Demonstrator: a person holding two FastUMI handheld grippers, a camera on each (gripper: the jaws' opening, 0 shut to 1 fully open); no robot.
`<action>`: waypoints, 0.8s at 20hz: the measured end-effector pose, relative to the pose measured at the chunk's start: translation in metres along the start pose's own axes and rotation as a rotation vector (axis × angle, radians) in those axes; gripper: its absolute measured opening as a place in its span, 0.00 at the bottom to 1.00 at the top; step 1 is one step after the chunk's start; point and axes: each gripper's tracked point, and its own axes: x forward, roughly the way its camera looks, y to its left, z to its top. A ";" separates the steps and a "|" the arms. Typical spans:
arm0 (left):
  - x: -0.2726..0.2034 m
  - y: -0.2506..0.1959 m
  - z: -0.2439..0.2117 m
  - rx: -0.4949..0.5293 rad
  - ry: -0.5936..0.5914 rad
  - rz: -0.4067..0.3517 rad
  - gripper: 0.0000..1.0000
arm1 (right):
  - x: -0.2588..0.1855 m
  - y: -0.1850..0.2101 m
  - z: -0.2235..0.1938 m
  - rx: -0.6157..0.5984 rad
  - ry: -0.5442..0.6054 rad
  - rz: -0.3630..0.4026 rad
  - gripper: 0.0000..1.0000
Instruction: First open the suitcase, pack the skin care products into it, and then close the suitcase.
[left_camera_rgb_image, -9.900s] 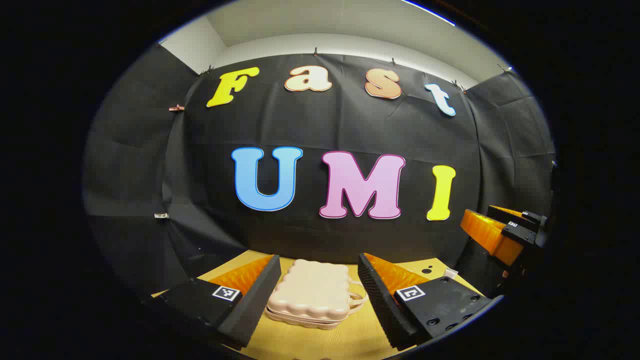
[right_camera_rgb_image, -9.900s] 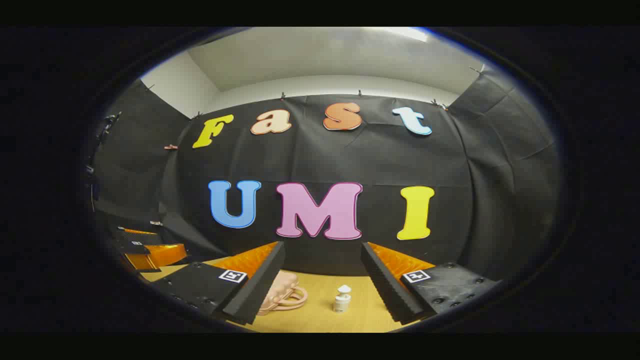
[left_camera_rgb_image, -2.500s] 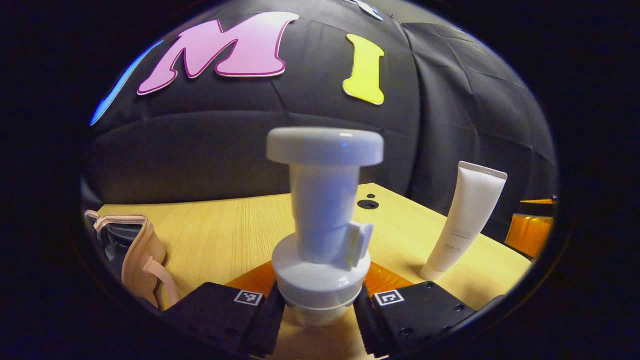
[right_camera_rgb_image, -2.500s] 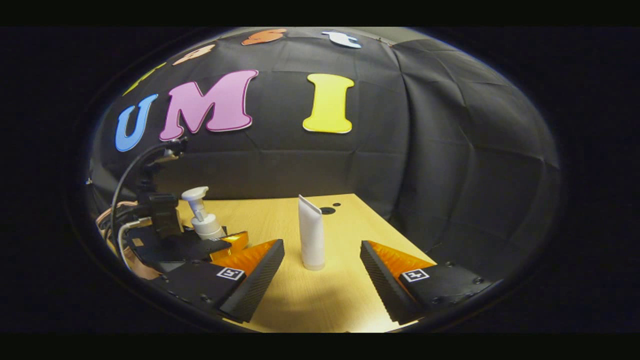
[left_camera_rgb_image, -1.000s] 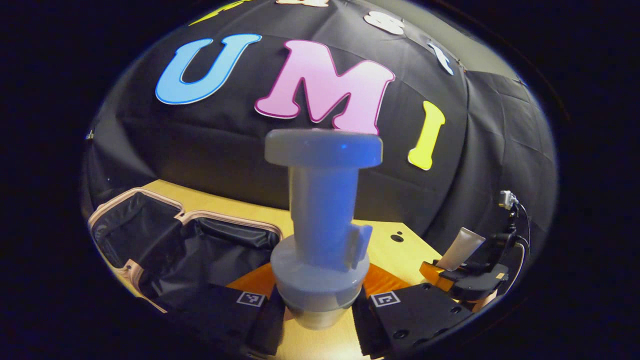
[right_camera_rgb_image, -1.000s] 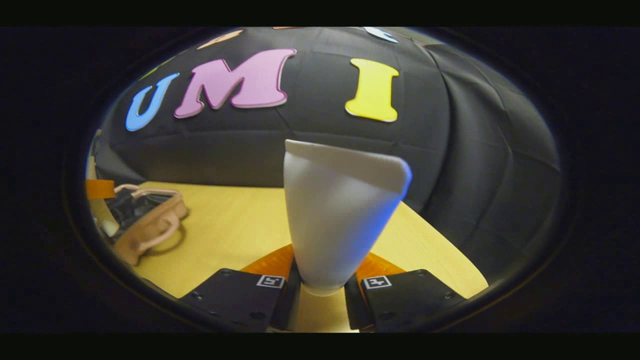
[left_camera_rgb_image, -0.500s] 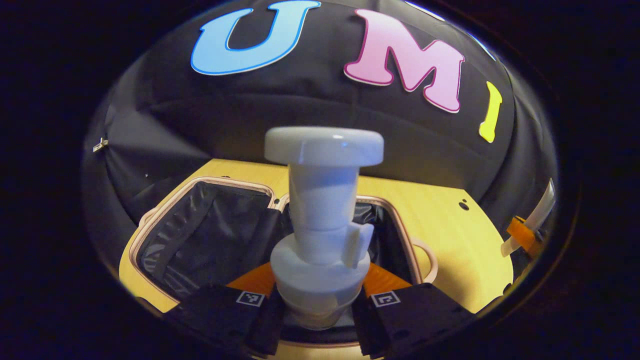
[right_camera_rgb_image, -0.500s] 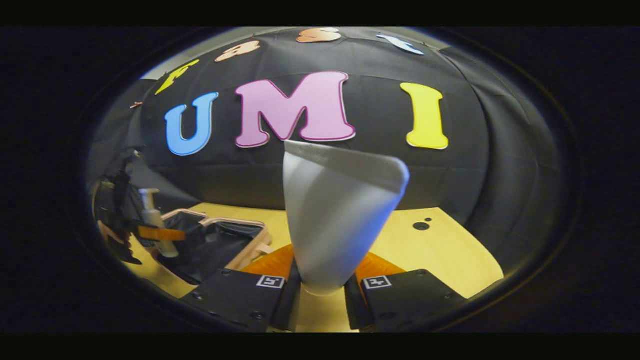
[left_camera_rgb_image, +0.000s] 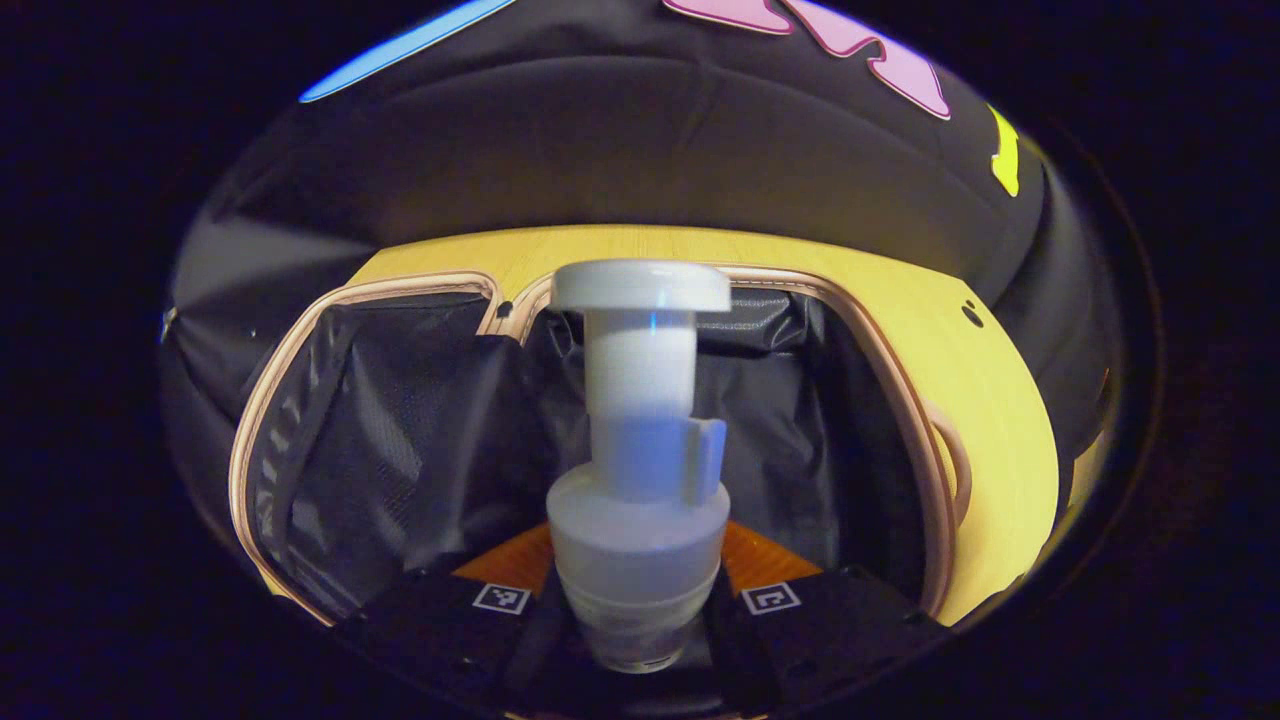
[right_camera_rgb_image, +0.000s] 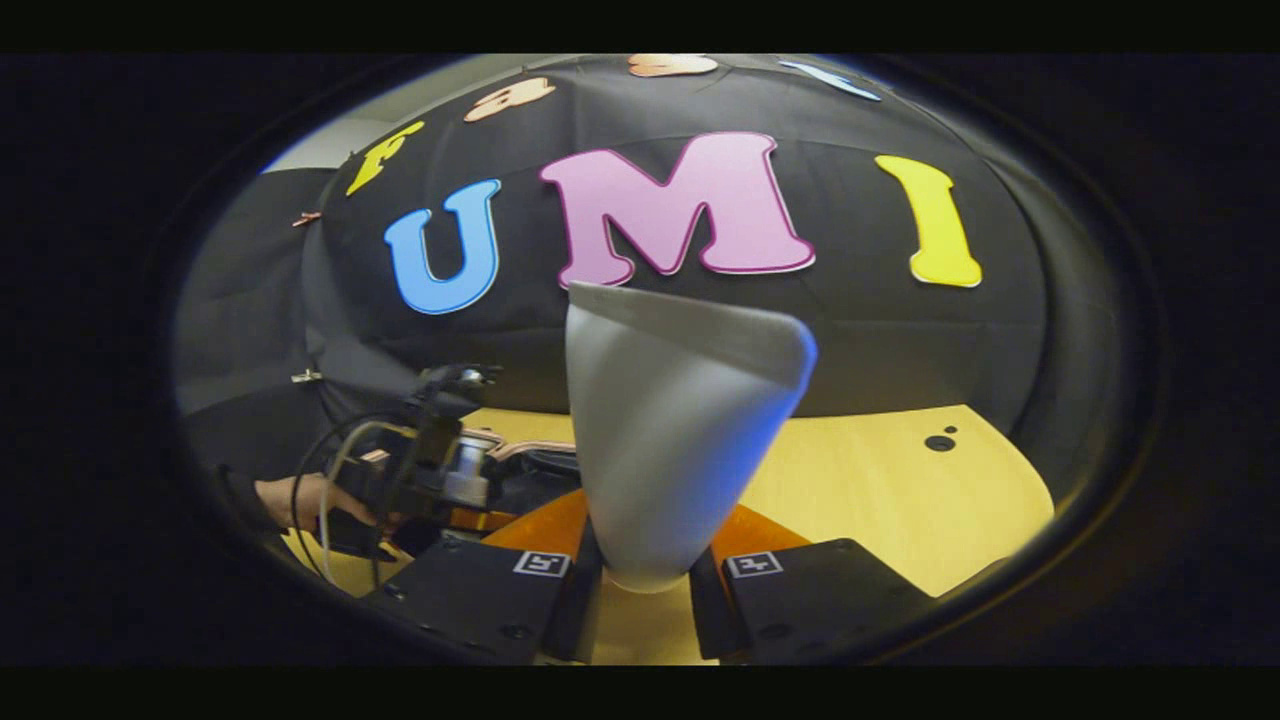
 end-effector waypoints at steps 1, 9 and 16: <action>0.007 0.003 0.000 -0.003 0.026 0.017 0.62 | 0.004 0.006 -0.002 0.012 0.014 0.011 0.36; -0.018 0.016 0.024 -0.127 -0.119 0.008 0.67 | 0.038 0.045 -0.014 0.035 0.091 0.051 0.41; -0.135 0.047 -0.003 -0.179 -0.355 -0.022 0.79 | 0.071 0.099 -0.047 0.044 0.187 0.071 0.36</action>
